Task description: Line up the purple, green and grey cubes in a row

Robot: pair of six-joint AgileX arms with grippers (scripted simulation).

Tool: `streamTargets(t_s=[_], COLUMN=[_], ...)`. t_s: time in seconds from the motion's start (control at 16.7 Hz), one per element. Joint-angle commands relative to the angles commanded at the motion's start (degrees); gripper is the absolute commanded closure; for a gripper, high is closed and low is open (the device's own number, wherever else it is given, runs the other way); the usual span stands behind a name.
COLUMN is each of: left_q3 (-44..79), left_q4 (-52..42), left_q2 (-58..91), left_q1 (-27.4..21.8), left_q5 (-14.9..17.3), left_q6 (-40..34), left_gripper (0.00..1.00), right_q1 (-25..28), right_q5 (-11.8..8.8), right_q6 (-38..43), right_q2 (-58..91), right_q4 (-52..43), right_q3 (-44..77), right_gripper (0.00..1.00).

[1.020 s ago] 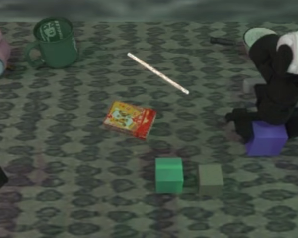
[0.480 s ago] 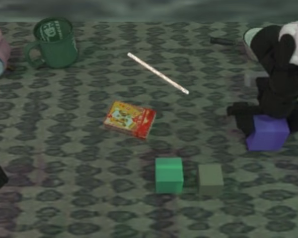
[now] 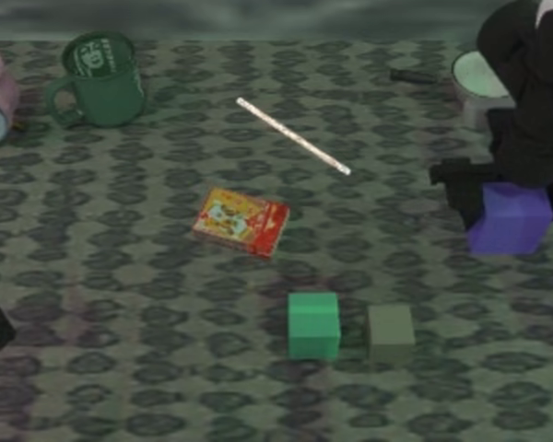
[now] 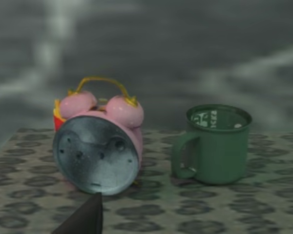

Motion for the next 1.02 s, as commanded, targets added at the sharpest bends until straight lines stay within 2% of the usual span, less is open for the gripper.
streamTargets(t_s=[0.18, 0.3, 0.48, 0.84, 1.02], left_q3=[0.00, 0.00, 0.00, 0.00, 0.00], left_q4=[0.00, 0.00, 0.00, 0.00, 0.00], left_q2=[0.00, 0.00, 0.00, 0.00, 0.00], left_q1=[0.00, 0.00, 0.00, 0.00, 0.00], left_q5=[0.00, 0.00, 0.00, 0.00, 0.00], left_q6=[0.00, 0.00, 0.00, 0.00, 0.00], left_gripper=[0.00, 0.00, 0.00, 0.00, 0.00], right_q1=[0.51, 3.62, 11.26, 30.36, 37.19], right_q5=[0.00, 0.05, 0.17, 0.33, 0.49], right_q6=[0.91, 4.06, 12.00, 31.48, 38.35], right_q2=[0.88, 3.25, 8.82, 20.74, 24.28], right_q4=[-0.37, -2.25, -6.83, -17.22, -20.50], right_q3=[0.69, 3.93, 13.26, 37.42, 44.58], right_gripper=[1.00, 1.00, 1.00, 1.00, 1.00])
